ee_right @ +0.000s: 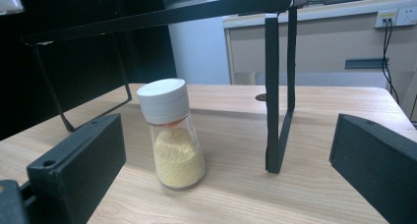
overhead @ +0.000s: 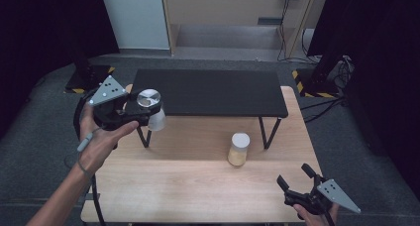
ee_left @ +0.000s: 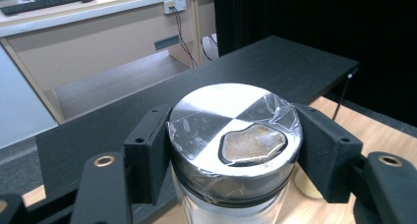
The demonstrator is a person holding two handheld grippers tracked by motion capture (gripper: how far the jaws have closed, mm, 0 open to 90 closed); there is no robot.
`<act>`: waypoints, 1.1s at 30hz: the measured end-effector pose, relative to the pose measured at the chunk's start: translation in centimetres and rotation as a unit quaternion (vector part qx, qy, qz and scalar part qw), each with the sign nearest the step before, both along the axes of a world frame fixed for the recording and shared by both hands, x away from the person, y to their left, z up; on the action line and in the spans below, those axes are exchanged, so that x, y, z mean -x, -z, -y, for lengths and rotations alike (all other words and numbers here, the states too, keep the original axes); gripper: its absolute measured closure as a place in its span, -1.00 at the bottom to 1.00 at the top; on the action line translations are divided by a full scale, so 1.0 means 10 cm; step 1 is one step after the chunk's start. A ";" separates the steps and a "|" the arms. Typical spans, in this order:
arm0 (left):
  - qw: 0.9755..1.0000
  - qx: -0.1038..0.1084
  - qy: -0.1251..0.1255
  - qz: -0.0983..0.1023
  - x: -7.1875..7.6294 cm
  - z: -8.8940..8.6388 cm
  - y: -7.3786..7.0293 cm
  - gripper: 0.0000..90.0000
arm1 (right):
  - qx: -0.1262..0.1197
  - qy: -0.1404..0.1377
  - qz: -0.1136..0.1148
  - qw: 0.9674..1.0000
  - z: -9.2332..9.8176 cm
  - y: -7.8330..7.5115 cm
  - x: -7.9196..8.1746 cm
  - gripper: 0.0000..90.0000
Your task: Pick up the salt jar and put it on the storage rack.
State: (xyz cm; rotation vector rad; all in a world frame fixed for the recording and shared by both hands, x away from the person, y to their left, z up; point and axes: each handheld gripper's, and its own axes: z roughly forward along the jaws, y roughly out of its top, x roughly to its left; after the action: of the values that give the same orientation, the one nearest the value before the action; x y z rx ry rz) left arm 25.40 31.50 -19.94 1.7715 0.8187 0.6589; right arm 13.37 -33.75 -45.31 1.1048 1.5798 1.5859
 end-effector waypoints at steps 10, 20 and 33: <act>1.000 -0.003 -0.013 -0.001 -0.20 0.04 -0.05 -0.25 | 0.002 0.001 0.000 1.000 0.00 0.00 0.00 -0.99; 0.999 -0.001 -0.045 -0.003 -0.43 0.14 0.01 -0.25 | 0.003 0.002 -0.001 1.000 0.00 0.00 0.00 -0.99; 0.997 0.002 -0.076 0.000 -0.73 0.23 0.13 -0.25 | 0.003 0.003 -0.003 1.000 0.02 0.01 0.00 -0.99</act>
State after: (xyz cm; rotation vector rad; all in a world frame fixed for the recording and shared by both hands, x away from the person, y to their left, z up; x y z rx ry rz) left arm 32.68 29.22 -21.23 1.7175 0.9612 0.7563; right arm 13.40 -33.91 -45.38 1.1117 1.5814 1.5748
